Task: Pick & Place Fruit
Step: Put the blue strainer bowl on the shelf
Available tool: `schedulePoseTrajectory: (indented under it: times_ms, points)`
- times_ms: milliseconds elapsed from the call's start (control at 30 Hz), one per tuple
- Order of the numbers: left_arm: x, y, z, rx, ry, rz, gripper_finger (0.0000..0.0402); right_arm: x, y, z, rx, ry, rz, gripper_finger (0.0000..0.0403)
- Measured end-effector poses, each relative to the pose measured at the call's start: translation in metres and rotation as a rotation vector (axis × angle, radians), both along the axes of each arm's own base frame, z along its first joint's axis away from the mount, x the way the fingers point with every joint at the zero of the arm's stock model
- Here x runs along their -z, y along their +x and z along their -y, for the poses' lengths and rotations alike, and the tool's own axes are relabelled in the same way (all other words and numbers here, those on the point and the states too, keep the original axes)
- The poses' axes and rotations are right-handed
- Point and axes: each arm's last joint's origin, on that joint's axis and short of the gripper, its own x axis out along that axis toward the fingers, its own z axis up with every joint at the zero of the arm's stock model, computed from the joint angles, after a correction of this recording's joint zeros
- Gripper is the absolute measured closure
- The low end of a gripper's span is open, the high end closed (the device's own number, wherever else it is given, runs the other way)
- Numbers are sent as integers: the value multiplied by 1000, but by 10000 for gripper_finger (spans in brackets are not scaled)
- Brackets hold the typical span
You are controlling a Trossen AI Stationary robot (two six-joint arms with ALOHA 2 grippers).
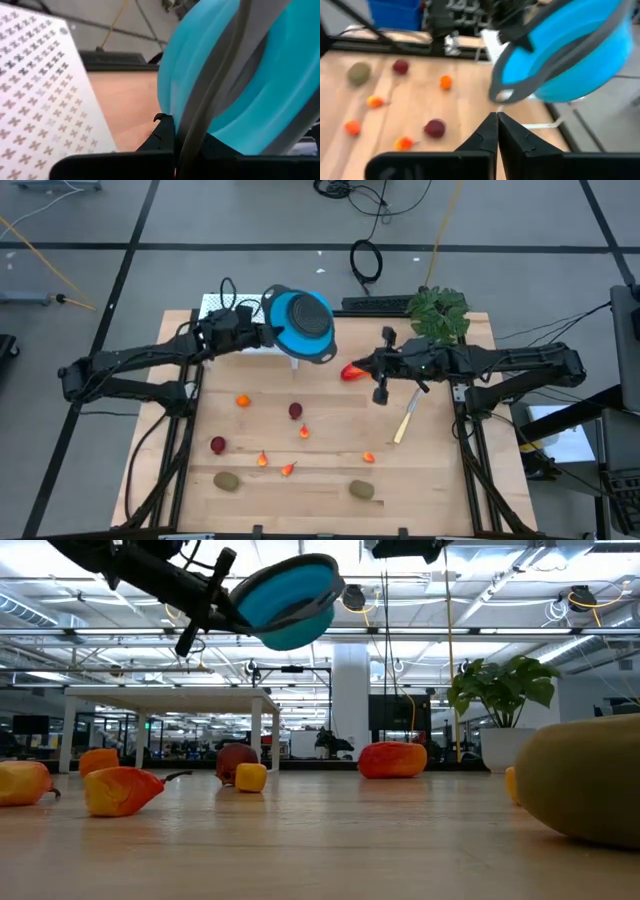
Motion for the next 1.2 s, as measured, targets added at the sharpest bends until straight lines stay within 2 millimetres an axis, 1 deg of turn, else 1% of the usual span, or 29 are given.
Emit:
schedulePoseTrajectory:
  times_ms: [100,233,333,467,600,833,933,1067,1200]
  points:
    - [-10,-3,-3,4,-37,-76,401,3,-1,-1,-47,9,-30,400]
    - [-32,-5,-8,16,-32,-199,401,6,-3,-1,-64,-15,-72,402]
    - [-47,-7,-12,27,-42,-252,401,3,-6,-1,-78,-50,-70,402]
    - [-63,-11,-19,37,-80,-317,401,1,-17,1,-88,-81,-57,402]
    - [-74,-16,-25,59,-141,-390,401,9,-35,5,-135,-41,-26,402]
    - [-83,-26,-35,103,-281,-466,401,20,-67,6,-231,-14,69,402]
    - [-83,-33,-40,100,-352,-513,401,25,-79,6,-266,-21,88,403]
    - [-84,-42,-45,95,-414,-556,401,34,-91,5,-297,-11,97,403]
    - [-80,-53,-54,85,-488,-582,401,40,-101,3,-332,22,112,403]
